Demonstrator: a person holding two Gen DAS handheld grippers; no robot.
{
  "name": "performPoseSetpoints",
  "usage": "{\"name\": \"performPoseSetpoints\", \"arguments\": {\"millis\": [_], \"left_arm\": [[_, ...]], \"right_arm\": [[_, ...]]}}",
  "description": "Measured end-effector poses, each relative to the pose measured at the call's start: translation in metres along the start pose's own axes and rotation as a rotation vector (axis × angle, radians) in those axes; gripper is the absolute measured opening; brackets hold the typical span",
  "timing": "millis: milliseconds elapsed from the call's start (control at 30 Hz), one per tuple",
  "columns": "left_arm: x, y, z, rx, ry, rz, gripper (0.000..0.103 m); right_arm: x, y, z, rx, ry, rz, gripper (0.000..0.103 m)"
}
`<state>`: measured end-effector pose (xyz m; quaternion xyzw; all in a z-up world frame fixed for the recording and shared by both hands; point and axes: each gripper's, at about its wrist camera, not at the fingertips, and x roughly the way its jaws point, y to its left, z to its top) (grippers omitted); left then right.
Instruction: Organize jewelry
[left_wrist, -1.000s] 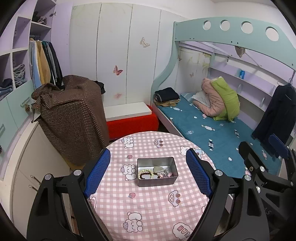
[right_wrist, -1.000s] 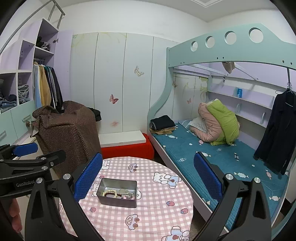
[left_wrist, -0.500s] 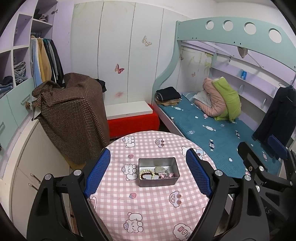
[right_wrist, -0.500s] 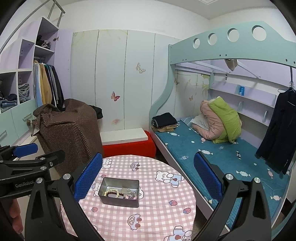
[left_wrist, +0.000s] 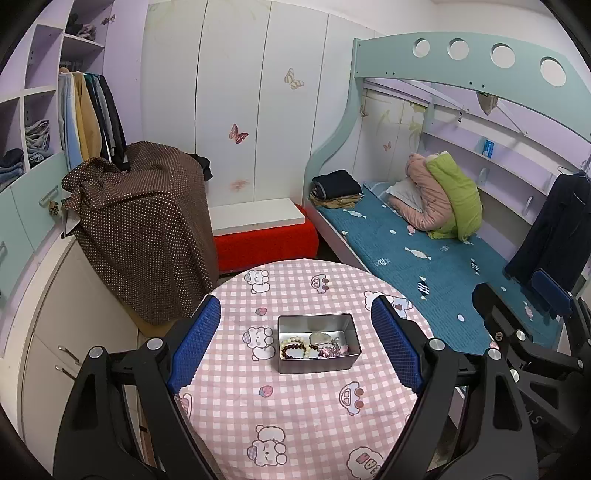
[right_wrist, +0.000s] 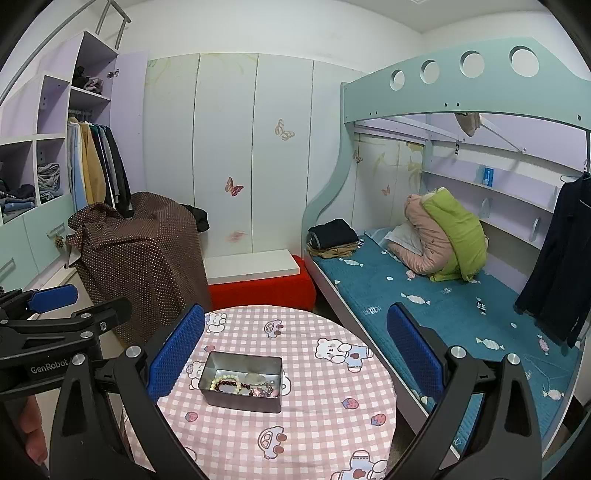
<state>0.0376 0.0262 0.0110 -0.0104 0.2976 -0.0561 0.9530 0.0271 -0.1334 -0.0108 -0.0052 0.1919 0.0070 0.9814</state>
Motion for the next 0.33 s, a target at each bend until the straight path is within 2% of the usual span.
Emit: {"name": "performPoseSetpoints", "arguments": {"millis": [333], "left_arm": [[0.0032, -0.0016, -0.0014, -0.003, 0.017, -0.005, 0.084]], "right_arm": [[0.0051, 0.0008, 0.0019, -0.003, 0.012, 0.0, 0.095]]}}
